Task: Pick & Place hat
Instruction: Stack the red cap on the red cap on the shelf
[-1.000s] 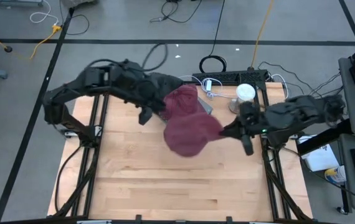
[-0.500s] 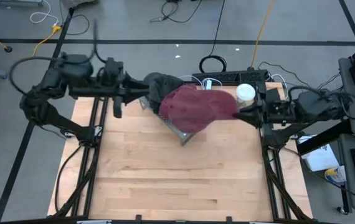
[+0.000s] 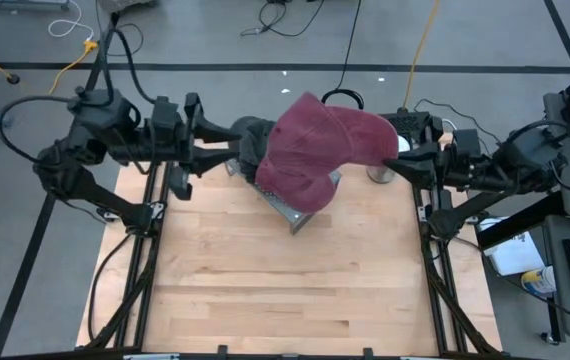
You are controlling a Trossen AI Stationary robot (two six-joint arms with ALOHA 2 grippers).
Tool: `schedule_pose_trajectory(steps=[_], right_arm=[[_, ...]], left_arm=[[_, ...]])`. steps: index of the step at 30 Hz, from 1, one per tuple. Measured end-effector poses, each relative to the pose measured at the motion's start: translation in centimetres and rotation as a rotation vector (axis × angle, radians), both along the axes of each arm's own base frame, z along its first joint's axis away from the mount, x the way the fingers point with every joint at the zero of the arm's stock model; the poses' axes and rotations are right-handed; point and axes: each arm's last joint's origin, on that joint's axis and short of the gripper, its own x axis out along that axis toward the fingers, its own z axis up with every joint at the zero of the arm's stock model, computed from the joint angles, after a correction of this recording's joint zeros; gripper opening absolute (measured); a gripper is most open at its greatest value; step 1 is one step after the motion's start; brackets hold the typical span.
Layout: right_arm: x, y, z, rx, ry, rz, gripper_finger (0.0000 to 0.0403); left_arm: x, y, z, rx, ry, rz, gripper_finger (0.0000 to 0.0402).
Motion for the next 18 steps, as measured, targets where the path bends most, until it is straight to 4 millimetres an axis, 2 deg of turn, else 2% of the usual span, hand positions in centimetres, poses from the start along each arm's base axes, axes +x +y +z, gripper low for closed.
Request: schedule_pose_trajectory(steps=[10, 14, 18], right_arm=[[0.0, 0.0, 0.2, 0.007, -0.018, 0.003, 0.0006], [0.0, 0.0, 0.3, 0.016, -0.029, 0.005, 0.0006], [-0.1, 0.0, 0.3, 0.030, -0.036, 0.035, 0.0006]], left_arm=[[3.5, -0.3, -1.3, 0.028, 0.039, 0.001, 0.0248], [5.0, -0.4, -1.9, 0.031, 0.057, 0.013, 0.0270], [5.8, -0.3, -2.2, 0.030, 0.063, 0.048, 0.0275]])
